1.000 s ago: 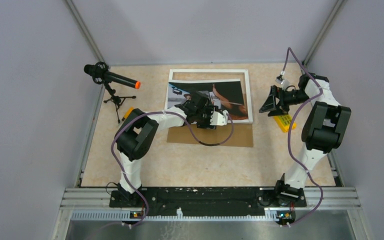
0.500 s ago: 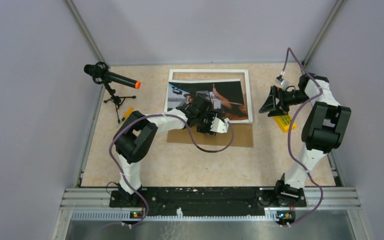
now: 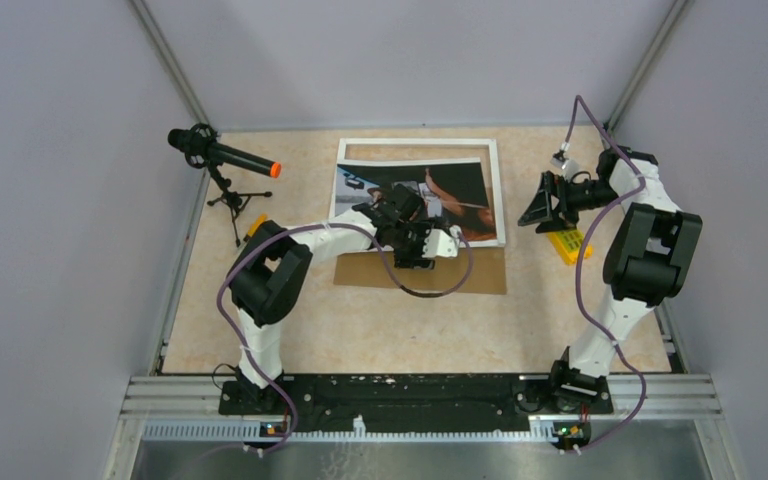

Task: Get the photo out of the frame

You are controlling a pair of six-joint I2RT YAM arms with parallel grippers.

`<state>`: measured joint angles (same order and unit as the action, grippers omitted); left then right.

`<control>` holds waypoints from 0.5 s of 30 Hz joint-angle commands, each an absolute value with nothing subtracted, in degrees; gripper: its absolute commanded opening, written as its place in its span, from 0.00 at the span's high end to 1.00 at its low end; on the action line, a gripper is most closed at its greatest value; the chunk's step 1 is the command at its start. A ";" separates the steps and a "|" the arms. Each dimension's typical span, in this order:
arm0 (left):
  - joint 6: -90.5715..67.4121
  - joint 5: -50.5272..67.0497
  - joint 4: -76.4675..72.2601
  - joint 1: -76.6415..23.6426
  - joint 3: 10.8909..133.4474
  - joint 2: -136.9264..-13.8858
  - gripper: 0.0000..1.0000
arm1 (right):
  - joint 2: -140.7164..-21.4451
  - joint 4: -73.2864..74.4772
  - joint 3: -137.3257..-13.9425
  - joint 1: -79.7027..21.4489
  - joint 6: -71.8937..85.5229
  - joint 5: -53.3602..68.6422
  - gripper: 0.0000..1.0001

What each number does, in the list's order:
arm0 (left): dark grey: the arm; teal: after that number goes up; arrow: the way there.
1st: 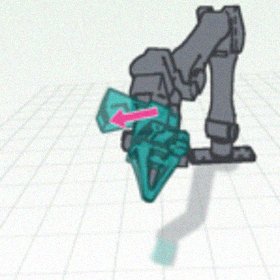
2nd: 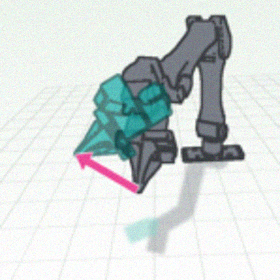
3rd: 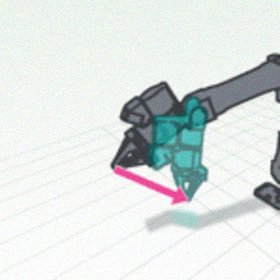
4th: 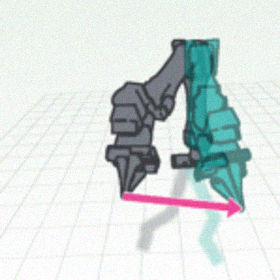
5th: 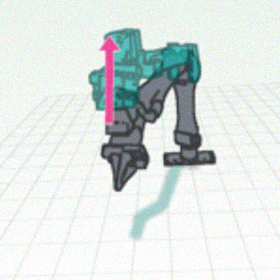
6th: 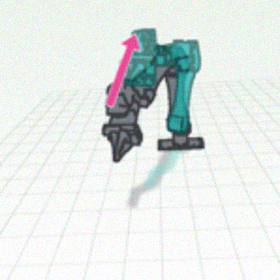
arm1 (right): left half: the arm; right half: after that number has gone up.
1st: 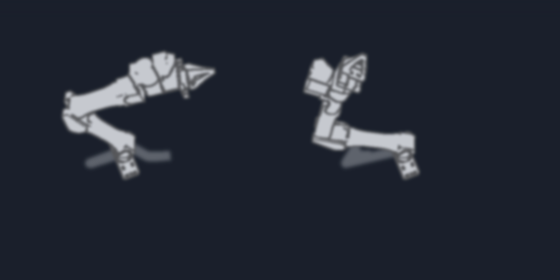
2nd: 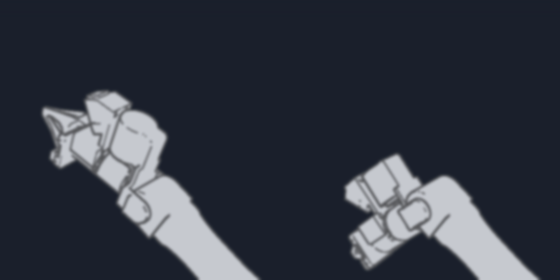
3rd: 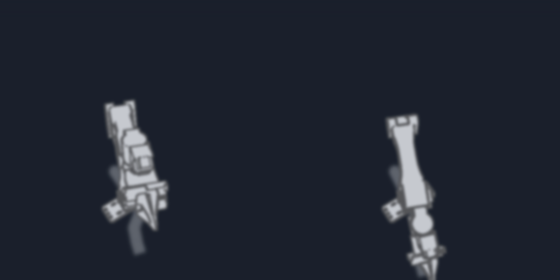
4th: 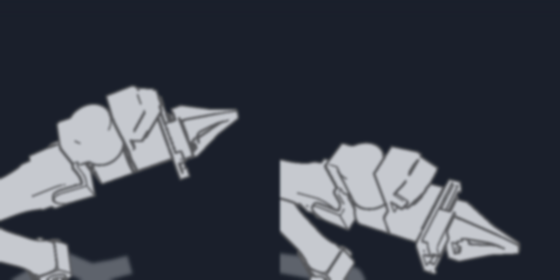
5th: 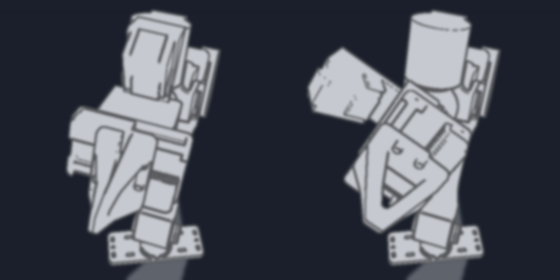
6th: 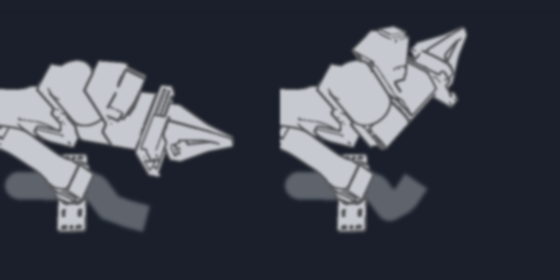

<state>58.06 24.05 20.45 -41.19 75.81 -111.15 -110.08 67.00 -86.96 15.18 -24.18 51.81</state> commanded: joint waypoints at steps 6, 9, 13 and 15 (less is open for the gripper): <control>55.23 24.81 25.55 -39.63 79.32 -108.62 0.25 | -107.91 62.41 -87.48 15.28 -20.34 50.96 0.07; 57.38 21.92 26.72 -39.22 78.09 -107.70 0.25 | -108.34 62.13 -87.95 14.87 -19.90 49.86 0.08; 53.89 23.74 27.75 -36.36 77.65 -105.22 0.24 | -108.80 59.31 -88.41 14.06 -16.75 48.10 0.10; 48.21 25.33 27.18 -34.39 78.79 -103.82 0.24 | -109.13 57.55 -88.99 13.40 -14.72 46.56 0.11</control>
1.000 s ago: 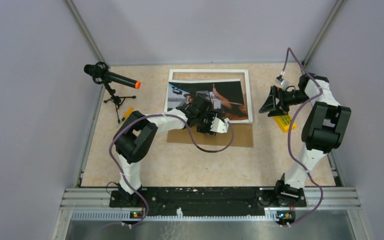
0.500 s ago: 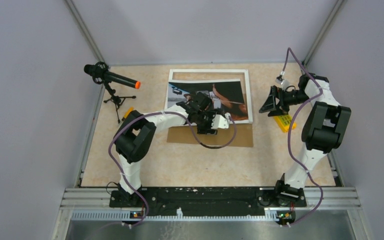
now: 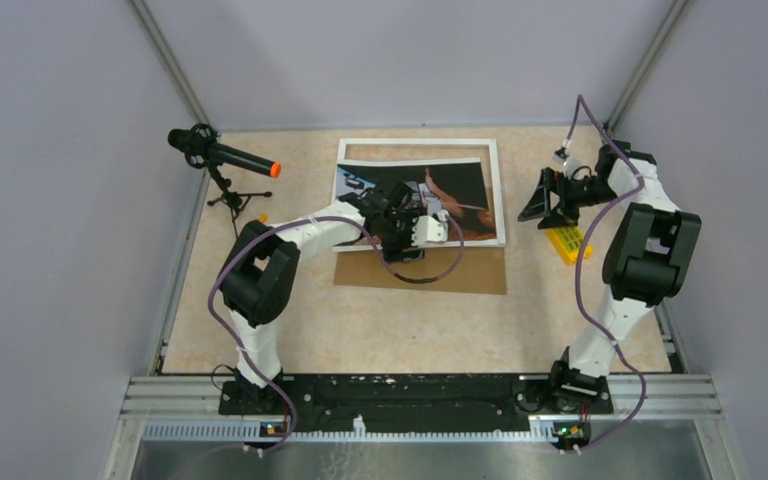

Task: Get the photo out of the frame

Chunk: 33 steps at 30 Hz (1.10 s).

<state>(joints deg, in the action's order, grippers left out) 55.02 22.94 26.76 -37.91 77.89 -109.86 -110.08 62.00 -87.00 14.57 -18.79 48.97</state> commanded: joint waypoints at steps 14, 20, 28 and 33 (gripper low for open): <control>7.01 9.04 22.13 -20.18 93.90 -111.19 0.10 | -117.53 50.88 -99.14 6.50 -6.96 38.98 0.19; 5.32 8.41 20.28 -16.63 93.96 -115.36 0.08 | -122.50 50.76 -103.55 5.60 -7.07 39.30 0.19; 5.67 1.28 19.90 -15.58 94.41 -119.60 0.03 | -127.83 51.64 -107.20 3.33 -8.01 37.50 0.19; 5.38 2.77 19.68 -14.87 94.03 -120.94 0.05 | -129.57 51.96 -108.45 2.76 -8.41 36.11 0.20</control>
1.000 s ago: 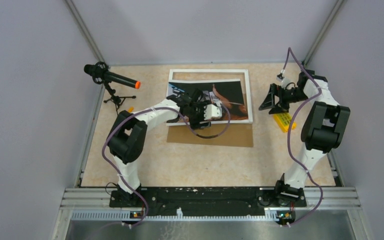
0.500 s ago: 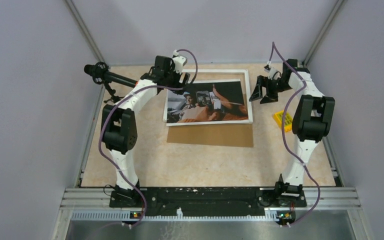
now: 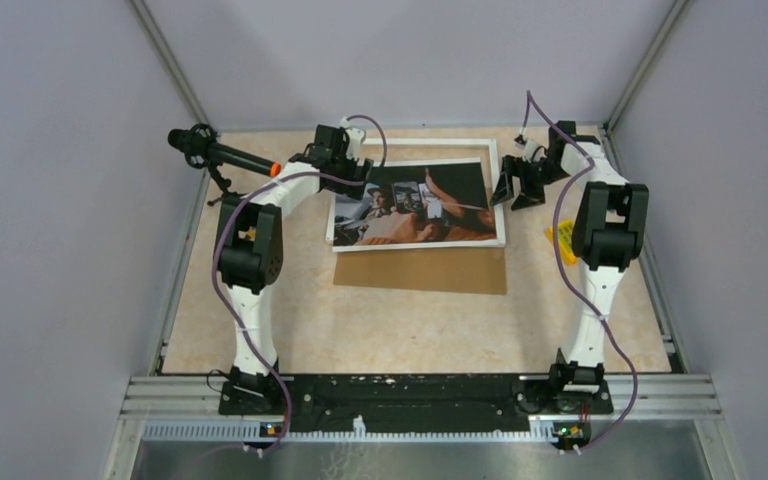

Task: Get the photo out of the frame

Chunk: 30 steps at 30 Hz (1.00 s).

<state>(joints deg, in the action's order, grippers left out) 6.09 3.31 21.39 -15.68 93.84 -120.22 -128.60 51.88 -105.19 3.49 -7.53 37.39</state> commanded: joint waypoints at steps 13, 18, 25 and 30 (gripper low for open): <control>6.33 3.43 21.40 -14.33 94.58 -123.50 0.04 | -131.25 53.02 -109.01 1.60 -9.50 36.33 0.31; 6.55 5.15 24.02 -14.33 94.50 -123.77 0.04 | -131.09 54.44 -108.21 1.29 -10.51 36.56 0.46; 7.90 11.54 24.67 -14.56 92.20 -120.57 0.10 | -128.47 55.62 -105.47 1.27 -11.76 36.98 0.64; 8.83 14.15 25.47 -14.59 89.49 -118.22 0.19 | -126.64 56.33 -102.61 1.18 -12.66 37.60 0.71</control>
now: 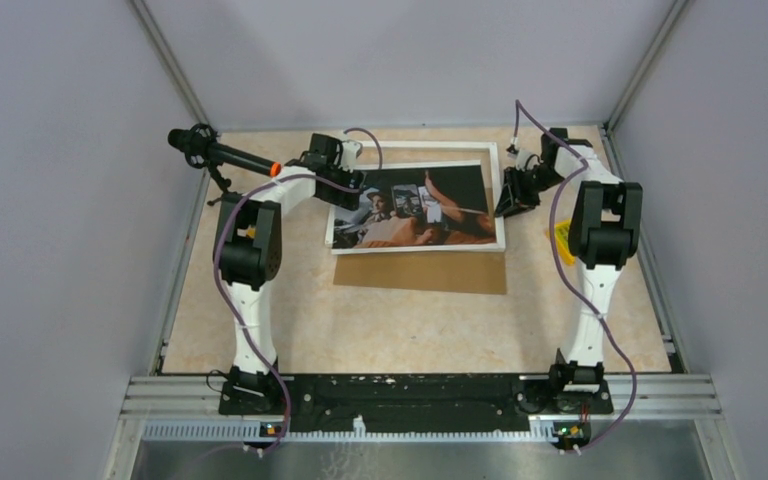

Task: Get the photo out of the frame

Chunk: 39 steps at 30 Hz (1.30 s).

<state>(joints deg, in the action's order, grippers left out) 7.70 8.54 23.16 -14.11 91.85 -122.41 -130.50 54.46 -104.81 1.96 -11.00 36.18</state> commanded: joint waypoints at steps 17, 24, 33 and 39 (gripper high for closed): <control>10.66 15.82 26.48 -16.12 78.57 -109.97 0.23 | -116.40 55.81 -85.52 1.14 -15.94 36.39 0.80; 10.40 16.67 27.41 -17.28 74.45 -105.74 0.20 | -113.02 57.11 -82.81 1.14 -17.80 34.49 0.72; 15.01 15.71 28.74 -17.31 74.50 -98.95 0.01 | -112.32 58.85 -83.91 1.62 -18.68 33.76 0.28; 25.59 21.03 33.17 -18.86 73.24 -92.74 0.01 | -110.21 58.57 -83.07 2.94 -17.81 35.22 0.18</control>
<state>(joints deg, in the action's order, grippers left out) 16.80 16.58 29.58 -17.47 73.91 -98.52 -115.18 58.08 -82.17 2.13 -17.80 33.52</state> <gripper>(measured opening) 0.987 0.806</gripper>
